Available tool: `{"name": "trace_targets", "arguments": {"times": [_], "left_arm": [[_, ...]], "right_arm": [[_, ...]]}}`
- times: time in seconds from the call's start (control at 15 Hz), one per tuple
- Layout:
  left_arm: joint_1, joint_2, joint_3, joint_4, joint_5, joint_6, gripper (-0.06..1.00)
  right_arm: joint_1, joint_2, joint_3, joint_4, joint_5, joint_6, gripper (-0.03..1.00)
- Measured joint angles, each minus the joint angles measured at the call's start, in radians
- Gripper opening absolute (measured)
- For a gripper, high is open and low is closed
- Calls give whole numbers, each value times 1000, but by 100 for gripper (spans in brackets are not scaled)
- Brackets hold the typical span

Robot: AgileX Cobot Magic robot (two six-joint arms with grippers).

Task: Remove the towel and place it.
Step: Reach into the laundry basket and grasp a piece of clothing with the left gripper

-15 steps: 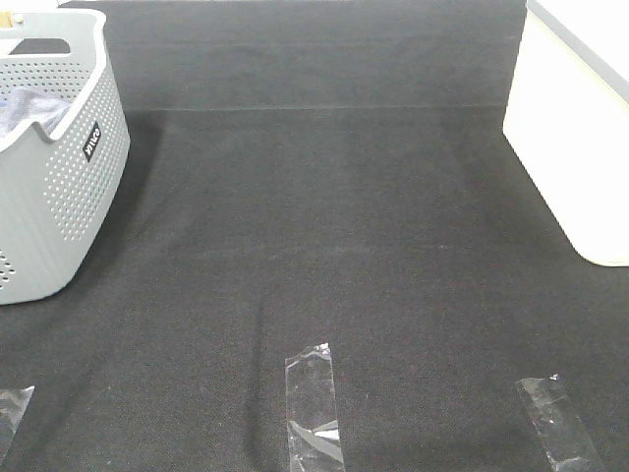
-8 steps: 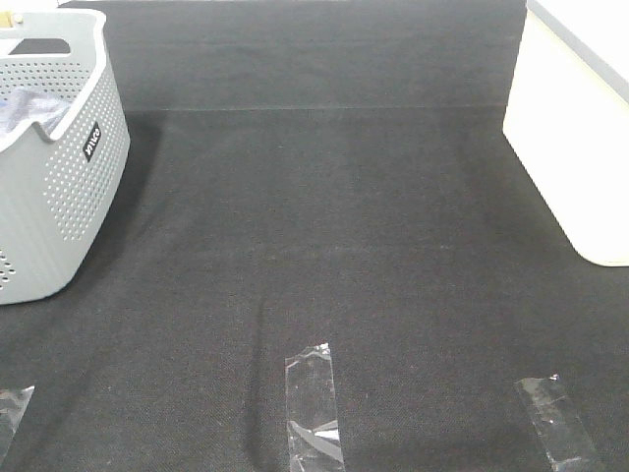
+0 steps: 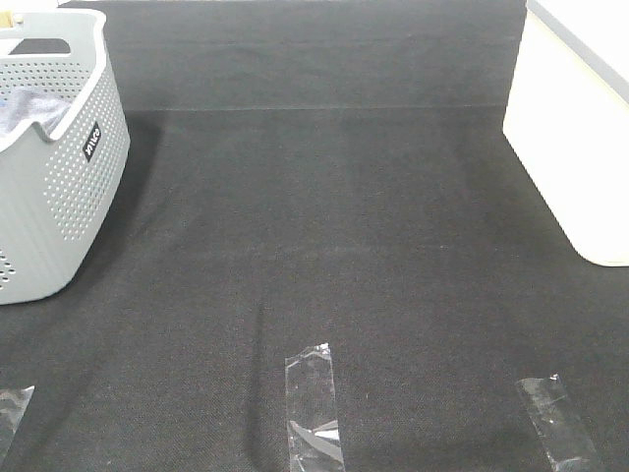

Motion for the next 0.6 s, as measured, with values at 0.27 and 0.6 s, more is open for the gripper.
{"name": "trace_targets", "arguments": {"times": [0.27, 0.6], "left_arm": [[0, 0, 0, 0, 0, 0, 72], [0, 0, 0, 0, 0, 0, 72]], "right_arm": [[0, 0, 0, 0, 0, 0, 65], [0, 0, 0, 0, 0, 0, 65]]}}
